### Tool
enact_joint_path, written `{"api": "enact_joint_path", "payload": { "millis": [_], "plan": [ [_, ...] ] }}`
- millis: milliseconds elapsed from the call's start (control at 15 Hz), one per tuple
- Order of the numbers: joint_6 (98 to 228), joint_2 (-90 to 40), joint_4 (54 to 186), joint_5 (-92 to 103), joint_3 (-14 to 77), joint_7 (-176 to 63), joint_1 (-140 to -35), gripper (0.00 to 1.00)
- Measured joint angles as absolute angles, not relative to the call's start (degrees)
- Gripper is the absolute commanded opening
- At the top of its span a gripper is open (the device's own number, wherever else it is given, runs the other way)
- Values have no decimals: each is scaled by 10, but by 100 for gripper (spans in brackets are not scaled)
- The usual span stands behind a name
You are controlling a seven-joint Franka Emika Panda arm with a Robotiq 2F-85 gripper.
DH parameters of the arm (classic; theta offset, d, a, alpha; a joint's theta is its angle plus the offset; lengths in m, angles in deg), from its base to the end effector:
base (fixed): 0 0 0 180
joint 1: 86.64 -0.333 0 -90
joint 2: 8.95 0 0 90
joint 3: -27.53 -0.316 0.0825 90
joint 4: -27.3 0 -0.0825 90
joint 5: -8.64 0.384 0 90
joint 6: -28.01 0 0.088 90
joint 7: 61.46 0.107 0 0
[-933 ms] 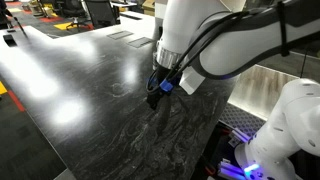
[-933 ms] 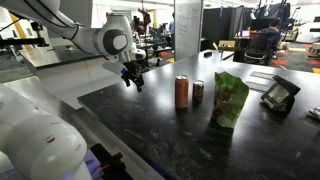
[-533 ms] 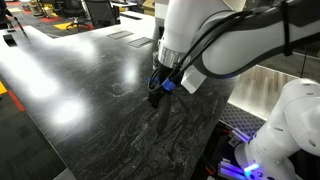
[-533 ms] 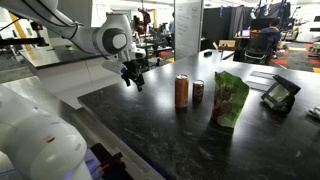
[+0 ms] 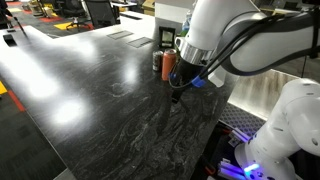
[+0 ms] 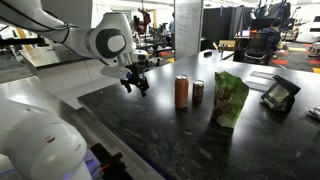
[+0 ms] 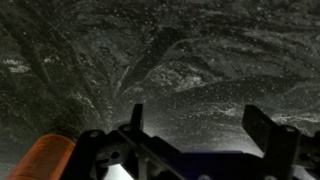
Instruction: Move the orange can to the left
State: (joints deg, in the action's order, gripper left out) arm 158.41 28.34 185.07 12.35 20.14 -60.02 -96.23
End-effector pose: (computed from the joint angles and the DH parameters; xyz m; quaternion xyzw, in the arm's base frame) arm 0.3375 0.1021 0.4187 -0.9906 -0.1064 -0.0860 0.0001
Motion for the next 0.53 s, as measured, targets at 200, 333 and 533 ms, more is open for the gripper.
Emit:
{"api": "enact_joint_path", "payload": {
  "millis": [200,333,533],
  "plan": [
    [1559,324,1867,91,255,-721,-963,100],
    [1533,338,1866,71,290,-799,-963,100],
    [1486,348,1861,38,320,-876,-963,100]
  ]
}}
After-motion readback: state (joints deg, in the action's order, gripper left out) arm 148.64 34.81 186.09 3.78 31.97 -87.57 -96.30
